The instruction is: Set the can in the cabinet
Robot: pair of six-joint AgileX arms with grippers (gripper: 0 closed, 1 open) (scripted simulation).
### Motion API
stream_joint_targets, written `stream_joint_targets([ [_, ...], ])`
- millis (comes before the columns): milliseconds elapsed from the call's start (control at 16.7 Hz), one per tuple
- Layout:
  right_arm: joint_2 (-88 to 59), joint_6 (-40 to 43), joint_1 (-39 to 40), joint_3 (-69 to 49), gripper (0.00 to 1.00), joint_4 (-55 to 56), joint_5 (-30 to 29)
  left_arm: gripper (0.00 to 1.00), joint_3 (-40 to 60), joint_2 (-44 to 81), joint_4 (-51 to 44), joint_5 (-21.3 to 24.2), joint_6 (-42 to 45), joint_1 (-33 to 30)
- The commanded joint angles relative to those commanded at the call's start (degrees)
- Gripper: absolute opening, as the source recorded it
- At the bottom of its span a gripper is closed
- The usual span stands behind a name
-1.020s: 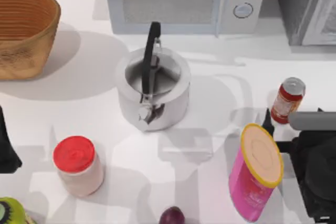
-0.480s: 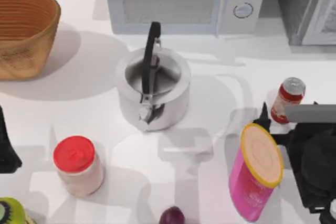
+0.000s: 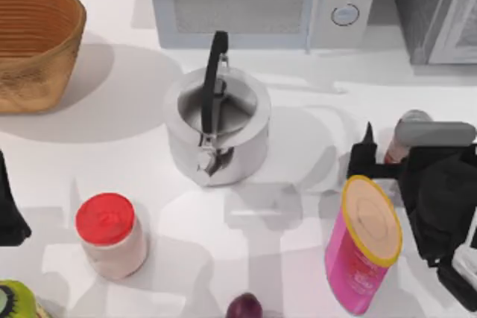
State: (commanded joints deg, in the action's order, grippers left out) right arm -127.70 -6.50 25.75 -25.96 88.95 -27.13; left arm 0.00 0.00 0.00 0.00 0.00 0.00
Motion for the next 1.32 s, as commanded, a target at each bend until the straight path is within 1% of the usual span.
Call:
stream_joint_targets([
  [120, 0.00, 0.00, 0.00, 0.00, 1.00, 0.00, 0.00, 1.00, 0.00, 0.00, 0.00, 0.00, 0.00, 0.00],
  [900, 0.00, 0.00, 0.00, 0.00, 0.02, 0.00, 0.00, 1.00, 0.00, 0.00, 0.00, 0.00, 0.00, 0.00],
  [960, 0.00, 0.00, 0.00, 0.00, 0.00, 0.00, 0.00, 1.00, 0.00, 0.00, 0.00, 0.00, 0.00, 0.00],
  [1320, 0.00, 0.00, 0.00, 0.00, 0.00, 0.00, 0.00, 1.00, 0.00, 0.00, 0.00, 0.00, 0.00, 0.00],
])
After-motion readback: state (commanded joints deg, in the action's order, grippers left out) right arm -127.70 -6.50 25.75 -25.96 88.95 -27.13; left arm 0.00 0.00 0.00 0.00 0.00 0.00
